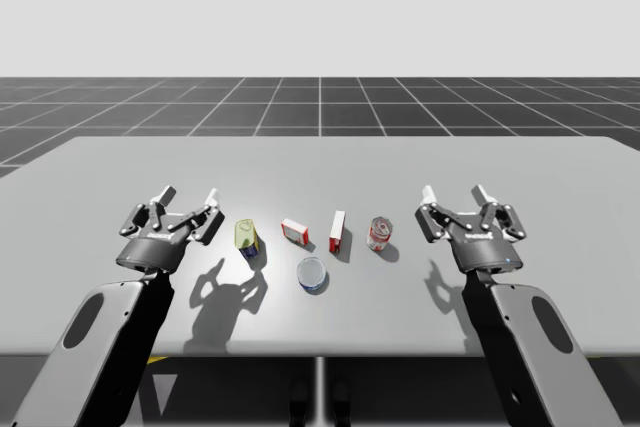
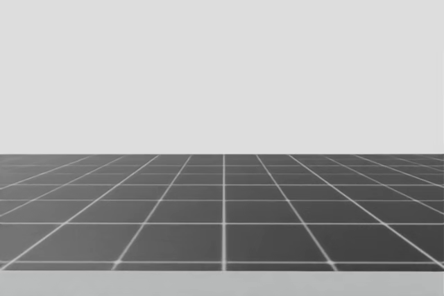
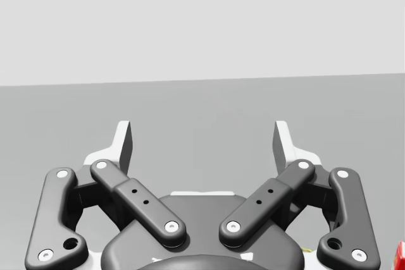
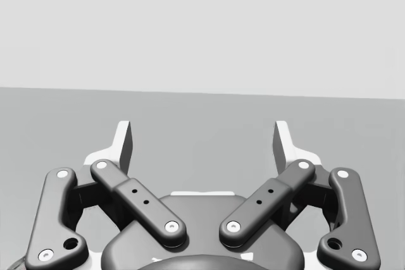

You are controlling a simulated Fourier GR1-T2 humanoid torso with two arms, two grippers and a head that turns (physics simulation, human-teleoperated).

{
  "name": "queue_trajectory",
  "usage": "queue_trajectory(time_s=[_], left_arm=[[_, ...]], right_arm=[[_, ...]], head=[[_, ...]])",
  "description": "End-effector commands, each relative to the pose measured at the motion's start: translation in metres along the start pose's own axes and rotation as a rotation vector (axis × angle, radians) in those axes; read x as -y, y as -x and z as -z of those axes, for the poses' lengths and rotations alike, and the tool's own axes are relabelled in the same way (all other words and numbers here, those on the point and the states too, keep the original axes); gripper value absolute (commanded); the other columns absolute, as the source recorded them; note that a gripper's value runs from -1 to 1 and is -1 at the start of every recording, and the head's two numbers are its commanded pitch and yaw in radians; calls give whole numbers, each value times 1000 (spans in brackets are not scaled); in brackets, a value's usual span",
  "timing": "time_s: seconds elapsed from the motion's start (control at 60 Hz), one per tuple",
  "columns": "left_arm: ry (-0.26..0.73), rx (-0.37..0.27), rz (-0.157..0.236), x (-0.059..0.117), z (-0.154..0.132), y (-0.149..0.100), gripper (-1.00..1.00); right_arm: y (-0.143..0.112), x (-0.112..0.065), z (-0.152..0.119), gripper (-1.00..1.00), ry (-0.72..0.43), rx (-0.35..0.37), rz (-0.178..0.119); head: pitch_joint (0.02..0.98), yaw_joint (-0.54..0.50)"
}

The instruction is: Lift the red soup can off the table.

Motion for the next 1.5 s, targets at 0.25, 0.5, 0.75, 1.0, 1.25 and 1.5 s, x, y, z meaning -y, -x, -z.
queue_trajectory(time_s=[0.25,0.5,0.75,1.0,1.25,1.5], left_arm=[[-3,2,5,1,-1,0,-1000],[-37,-30,25,-3,1,1,-1000],[-38,-52,41,-3,3,5,-1000],[-12,-52,54,4,0,5,-1000],[3,-44,67,10,-3,4,-1000],[24,-24,41,14,-6,-1,-1000]], right_arm=[[-3,0,-2,-1000,-45,10,13],[-2,0,-1,-1000,-33,1,5],[-3,0,-1,-1000,-51,-25,12],[-4,-1,-2,-1000,-42,-18,6],[-6,-6,-4,-1000,-54,-21,19],[-15,-10,-21,-1000,-145,-66,38]], head=[[151,3],[397,-16],[604,-77],[768,-205],[796,-247],[793,-235]])
